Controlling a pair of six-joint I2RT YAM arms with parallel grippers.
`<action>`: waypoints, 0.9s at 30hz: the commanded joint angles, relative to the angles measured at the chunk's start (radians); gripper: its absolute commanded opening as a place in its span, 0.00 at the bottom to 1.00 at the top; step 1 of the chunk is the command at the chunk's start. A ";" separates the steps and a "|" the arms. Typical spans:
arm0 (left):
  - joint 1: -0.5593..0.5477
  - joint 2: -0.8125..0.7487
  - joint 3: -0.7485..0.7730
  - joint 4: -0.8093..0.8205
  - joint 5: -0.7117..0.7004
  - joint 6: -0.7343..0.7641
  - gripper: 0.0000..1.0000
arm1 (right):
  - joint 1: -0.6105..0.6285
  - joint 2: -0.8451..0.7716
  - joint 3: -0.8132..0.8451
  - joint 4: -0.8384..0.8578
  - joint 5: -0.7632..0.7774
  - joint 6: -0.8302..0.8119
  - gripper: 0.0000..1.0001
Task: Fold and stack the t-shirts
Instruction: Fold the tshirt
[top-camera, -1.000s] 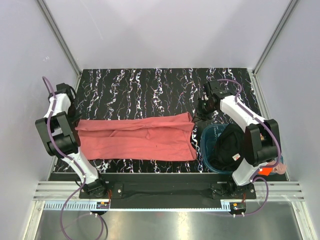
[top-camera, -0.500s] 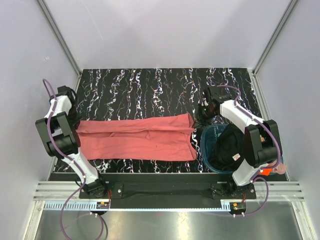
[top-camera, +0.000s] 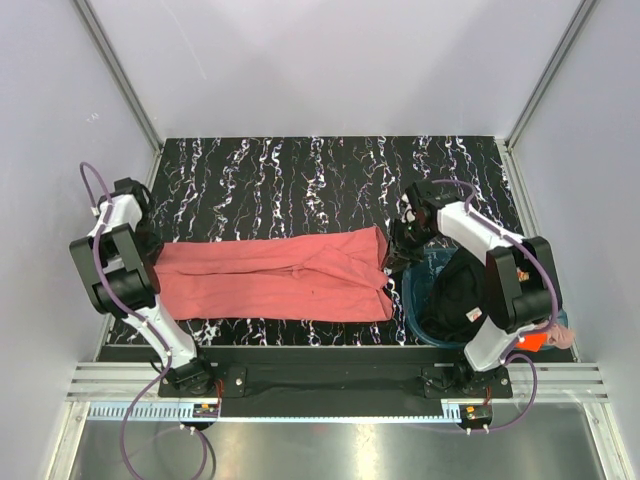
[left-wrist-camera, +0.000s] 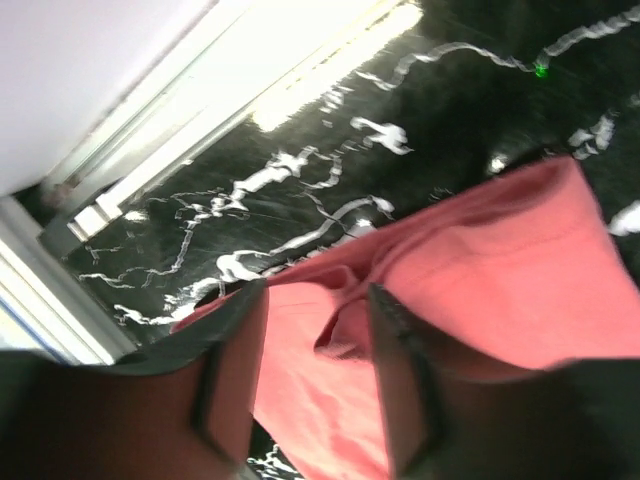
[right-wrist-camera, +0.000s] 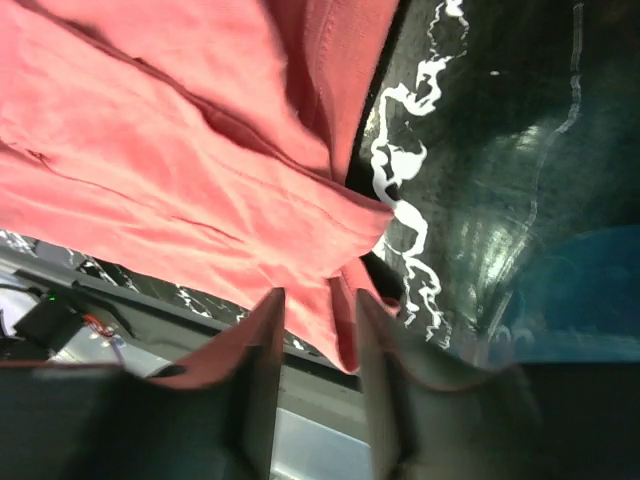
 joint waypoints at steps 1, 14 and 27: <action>0.015 -0.059 0.063 -0.019 -0.066 -0.059 0.59 | 0.000 -0.094 0.057 -0.071 0.028 -0.055 0.43; -0.091 -0.194 -0.090 0.235 0.449 -0.073 0.36 | 0.083 0.359 0.617 -0.012 -0.155 -0.063 0.52; -0.100 -0.042 -0.127 0.171 0.426 -0.044 0.29 | 0.177 0.573 0.758 -0.034 -0.227 -0.045 0.49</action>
